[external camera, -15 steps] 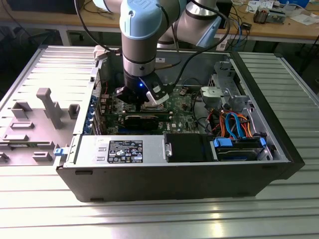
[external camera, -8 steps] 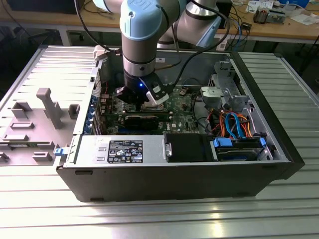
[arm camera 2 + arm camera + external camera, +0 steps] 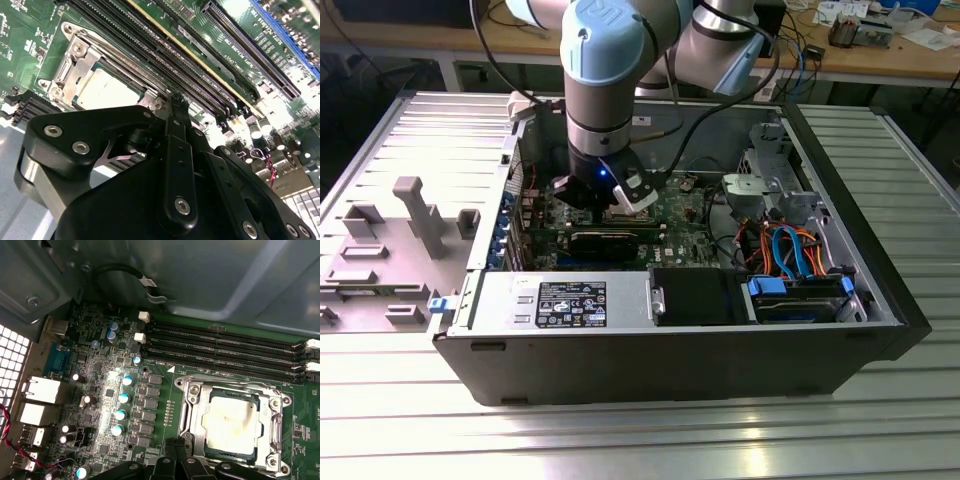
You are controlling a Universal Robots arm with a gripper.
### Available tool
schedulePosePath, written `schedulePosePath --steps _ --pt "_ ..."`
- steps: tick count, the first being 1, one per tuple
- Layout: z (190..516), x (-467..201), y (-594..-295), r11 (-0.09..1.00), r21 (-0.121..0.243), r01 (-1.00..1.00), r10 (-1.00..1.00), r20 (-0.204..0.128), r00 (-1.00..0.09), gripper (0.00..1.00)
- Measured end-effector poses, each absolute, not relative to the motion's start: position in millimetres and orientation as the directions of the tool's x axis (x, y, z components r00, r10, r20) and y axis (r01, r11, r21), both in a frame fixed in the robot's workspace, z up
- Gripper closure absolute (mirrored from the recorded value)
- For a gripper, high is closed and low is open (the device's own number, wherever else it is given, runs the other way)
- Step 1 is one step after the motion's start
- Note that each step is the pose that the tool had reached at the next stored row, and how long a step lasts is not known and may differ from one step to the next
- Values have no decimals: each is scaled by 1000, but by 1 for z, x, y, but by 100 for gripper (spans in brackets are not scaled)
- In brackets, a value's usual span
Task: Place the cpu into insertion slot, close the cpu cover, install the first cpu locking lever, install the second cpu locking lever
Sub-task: 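Install the second cpu locking lever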
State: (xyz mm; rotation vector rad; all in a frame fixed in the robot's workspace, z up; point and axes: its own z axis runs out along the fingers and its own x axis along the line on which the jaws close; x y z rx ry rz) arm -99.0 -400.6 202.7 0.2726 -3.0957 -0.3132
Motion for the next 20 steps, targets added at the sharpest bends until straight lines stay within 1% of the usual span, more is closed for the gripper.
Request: schedulePosePath --steps 7,16,20 --pt "202 -99 -400 967 190 -171 -175 2 -985 89" --pt "223 -99 -398 968 184 -171 -175 3 -985 89" --pt "236 -99 -396 970 175 -171 -175 5 -985 89"
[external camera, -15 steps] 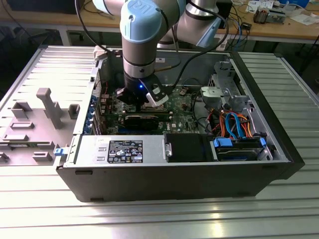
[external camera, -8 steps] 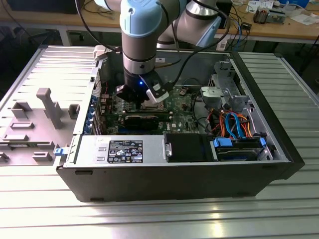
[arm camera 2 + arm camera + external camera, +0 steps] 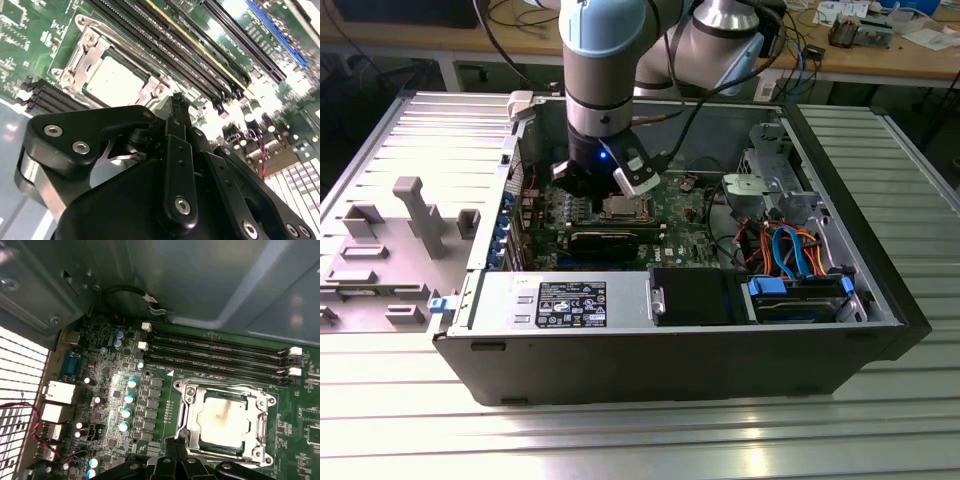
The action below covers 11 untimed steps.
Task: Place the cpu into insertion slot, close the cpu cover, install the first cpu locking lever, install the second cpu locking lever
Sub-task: 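Install the second cpu locking lever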
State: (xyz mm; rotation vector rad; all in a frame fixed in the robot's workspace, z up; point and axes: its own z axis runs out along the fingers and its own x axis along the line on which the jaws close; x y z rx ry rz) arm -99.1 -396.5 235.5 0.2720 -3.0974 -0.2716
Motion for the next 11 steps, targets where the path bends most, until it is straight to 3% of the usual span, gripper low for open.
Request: schedulePosePath --steps 6,11 --pt "246 -99 -394 978 119 -171 -174 15 -985 89" --pt "246 -99 -388 978 117 -172 -174 12 -985 89"
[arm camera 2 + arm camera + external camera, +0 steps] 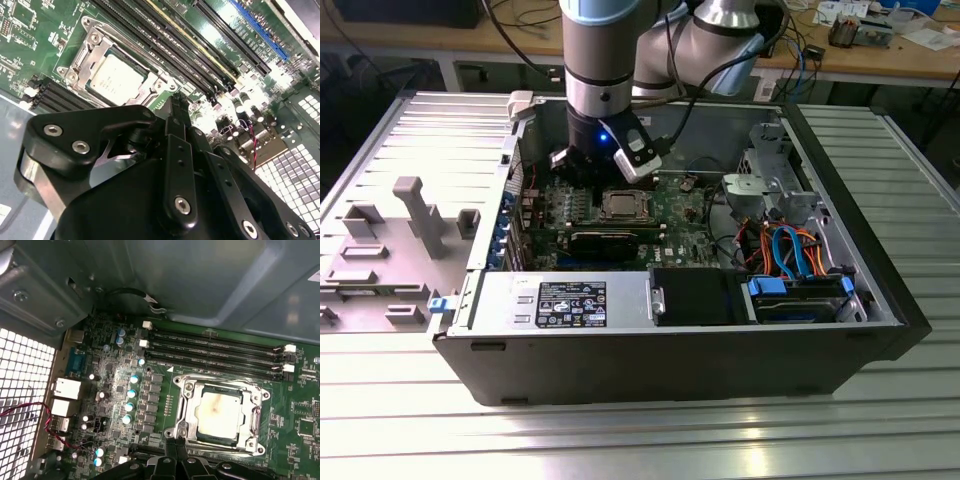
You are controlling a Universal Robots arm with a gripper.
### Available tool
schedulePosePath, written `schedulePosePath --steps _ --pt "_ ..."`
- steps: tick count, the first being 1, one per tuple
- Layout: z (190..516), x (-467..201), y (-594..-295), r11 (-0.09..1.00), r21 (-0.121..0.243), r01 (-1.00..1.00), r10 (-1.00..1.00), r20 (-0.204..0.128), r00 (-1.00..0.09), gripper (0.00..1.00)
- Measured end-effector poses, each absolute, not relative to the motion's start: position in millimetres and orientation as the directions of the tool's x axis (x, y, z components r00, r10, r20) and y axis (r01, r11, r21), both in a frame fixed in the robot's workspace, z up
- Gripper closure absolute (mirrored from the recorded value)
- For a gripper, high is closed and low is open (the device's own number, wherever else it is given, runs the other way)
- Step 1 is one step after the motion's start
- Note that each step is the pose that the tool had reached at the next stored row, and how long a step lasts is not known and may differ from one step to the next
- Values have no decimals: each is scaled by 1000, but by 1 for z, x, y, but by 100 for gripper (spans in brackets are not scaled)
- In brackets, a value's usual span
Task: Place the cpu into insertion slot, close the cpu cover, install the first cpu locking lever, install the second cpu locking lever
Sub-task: 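Install the second cpu locking lever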
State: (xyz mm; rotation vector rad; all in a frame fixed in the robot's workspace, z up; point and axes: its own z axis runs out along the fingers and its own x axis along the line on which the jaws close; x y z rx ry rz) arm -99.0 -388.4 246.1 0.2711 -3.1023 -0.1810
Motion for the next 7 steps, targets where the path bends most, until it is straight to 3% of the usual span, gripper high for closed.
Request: schedulePosePath --steps 7 --pt "246 -99 -388 978 117 -172 -174 12 -985 89"
